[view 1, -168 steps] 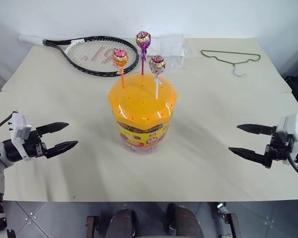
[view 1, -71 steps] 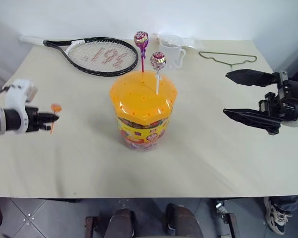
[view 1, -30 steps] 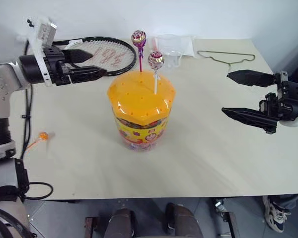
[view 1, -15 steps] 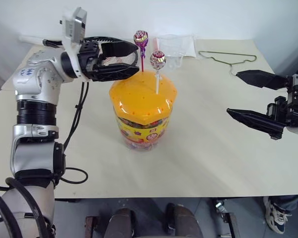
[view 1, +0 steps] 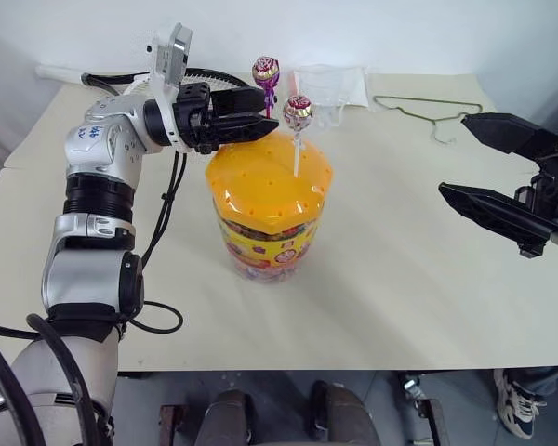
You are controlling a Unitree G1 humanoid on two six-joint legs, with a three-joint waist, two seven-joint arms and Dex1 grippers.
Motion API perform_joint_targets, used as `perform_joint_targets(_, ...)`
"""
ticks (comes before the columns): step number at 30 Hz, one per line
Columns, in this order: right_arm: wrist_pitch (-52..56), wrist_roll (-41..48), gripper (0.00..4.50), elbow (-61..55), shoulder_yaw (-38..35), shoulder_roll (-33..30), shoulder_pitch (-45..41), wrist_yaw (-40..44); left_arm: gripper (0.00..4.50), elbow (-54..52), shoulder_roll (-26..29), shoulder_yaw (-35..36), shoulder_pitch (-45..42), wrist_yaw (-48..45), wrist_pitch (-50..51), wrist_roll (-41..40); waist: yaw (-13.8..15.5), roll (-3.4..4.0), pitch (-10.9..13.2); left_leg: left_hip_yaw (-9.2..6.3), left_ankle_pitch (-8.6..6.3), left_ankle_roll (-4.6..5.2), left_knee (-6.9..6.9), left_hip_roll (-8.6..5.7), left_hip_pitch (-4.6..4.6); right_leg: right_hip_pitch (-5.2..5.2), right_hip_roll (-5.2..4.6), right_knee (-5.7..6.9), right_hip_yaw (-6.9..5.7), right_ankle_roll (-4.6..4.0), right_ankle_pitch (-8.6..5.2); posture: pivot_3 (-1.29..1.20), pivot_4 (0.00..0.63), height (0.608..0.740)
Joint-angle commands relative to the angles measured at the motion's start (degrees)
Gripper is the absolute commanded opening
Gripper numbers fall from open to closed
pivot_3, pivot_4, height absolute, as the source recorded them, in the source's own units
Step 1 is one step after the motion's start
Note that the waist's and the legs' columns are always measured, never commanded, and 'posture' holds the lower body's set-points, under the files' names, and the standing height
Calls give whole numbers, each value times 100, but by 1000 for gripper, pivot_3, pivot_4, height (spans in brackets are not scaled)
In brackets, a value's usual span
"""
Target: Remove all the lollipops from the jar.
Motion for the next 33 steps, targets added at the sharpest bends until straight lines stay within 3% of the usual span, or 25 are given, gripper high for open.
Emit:
perform_joint_targets(1,-106,59,4500,-164,-285,-105,14,-5,1440,-124,42,91,-347,4,50,30,-5,0,0,0,0,0,0,0,0,0,0,0,0,0,0,0,150,740)
perform_joint_targets(6,-172,-17,4500,-97,-270,-92,35,56,32,2,-9,212,-661,67,-22,7,-2,0,0,0,0,0,0,0,0,0,0,0,0,0,0,0,150,740)
perform_joint_targets(13,-269,-80,4500,-48,-197,-42,24,90,32,335,-15,600,-1346,708,-329,13,-6,-1,1,-1,0,0,-1,0,-1,0,0,-3,-1,0,0,0,150,740)
perform_joint_targets(16,-293,-108,4500,16,-107,-29,-28,154,32,416,307,542,-1610,1193,-223,334,-12,-1,1,-2,0,0,-2,0,-1,0,0,-4,-1,0,0,0,150,740)
perform_joint_targets(20,-251,-96,4500,87,-11,-44,-133,199,32,443,914,77,-1634,1989,692,1089,-74,0,0,0,0,0,-12,0,6,-1,0,-2,2,0,0,0,150,740)
perform_joint_targets(26,-211,-134,4500,216,44,-66,-135,349,32,-403,1925,-976,-629,2391,2636,2152,-77,0,0,0,0,0,-12,0,5,-1,1,-3,4,0,0,0,150,740)
perform_joint_targets(31,-211,-177,4500,327,163,-83,-221,452,32,-1295,2403,-1313,164,2423,3984,2291,-39,-29,17,-1,0,0,-8,1,-3,-7,1,1,4,0,0,0,150,740)
perform_joint_targets(33,-218,-225,4500,456,296,-102,-360,555,32,-2081,2808,-1539,980,2269,4618,2190,-24,-30,17,0,0,0,-4,2,-4,-7,1,0,5,0,0,0,150,740)
